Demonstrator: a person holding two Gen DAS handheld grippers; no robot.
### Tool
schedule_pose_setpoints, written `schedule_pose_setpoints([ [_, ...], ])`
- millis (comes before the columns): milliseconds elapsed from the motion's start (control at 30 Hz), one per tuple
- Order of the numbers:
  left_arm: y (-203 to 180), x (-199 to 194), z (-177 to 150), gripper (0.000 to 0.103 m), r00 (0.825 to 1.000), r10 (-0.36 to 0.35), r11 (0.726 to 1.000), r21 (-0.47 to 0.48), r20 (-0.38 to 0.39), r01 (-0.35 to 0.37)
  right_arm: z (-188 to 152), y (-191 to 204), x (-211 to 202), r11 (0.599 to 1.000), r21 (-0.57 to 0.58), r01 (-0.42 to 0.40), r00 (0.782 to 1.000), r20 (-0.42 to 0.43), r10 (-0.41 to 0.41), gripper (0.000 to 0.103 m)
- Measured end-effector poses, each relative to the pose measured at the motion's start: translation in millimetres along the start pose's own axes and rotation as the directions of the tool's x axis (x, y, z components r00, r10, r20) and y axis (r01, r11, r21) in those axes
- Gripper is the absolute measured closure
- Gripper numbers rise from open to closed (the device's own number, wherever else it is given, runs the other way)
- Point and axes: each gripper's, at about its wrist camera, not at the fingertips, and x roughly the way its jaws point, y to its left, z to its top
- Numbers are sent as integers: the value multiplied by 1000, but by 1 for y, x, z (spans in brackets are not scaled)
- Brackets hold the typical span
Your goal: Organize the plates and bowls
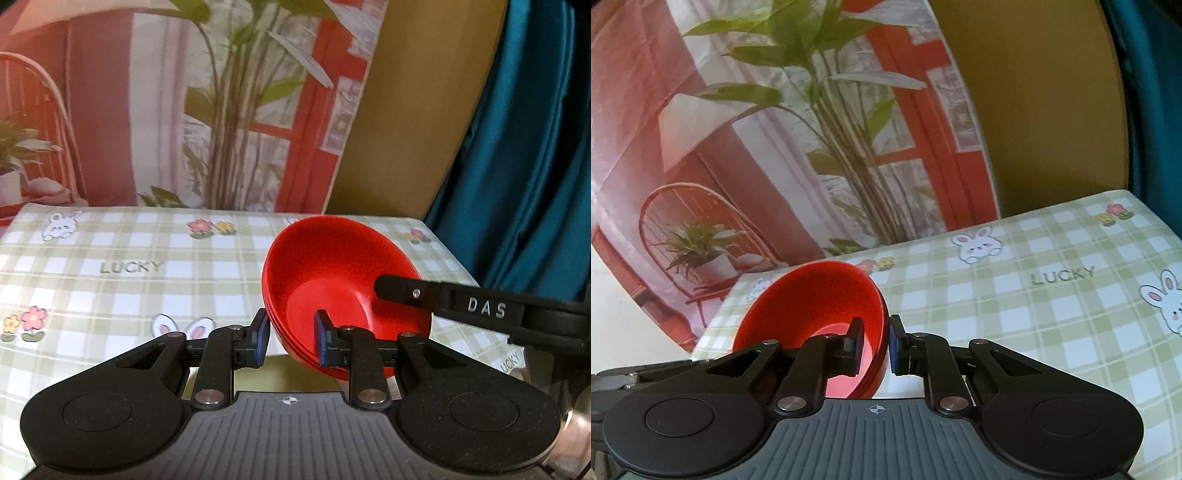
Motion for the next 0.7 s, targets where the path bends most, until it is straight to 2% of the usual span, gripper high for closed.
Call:
schedule_pose_setpoints([
  [200, 14, -16, 1, 76, 1000, 6, 1000, -9, 23, -6, -5, 21, 2, 1000, -8, -12, 1000, 2, 12, 89],
  [700, 33, -32, -17, 76, 1000, 4, 1000, -22, 2, -4, -21, 50, 3, 1000, -16, -6, 1000, -15, 6, 89],
])
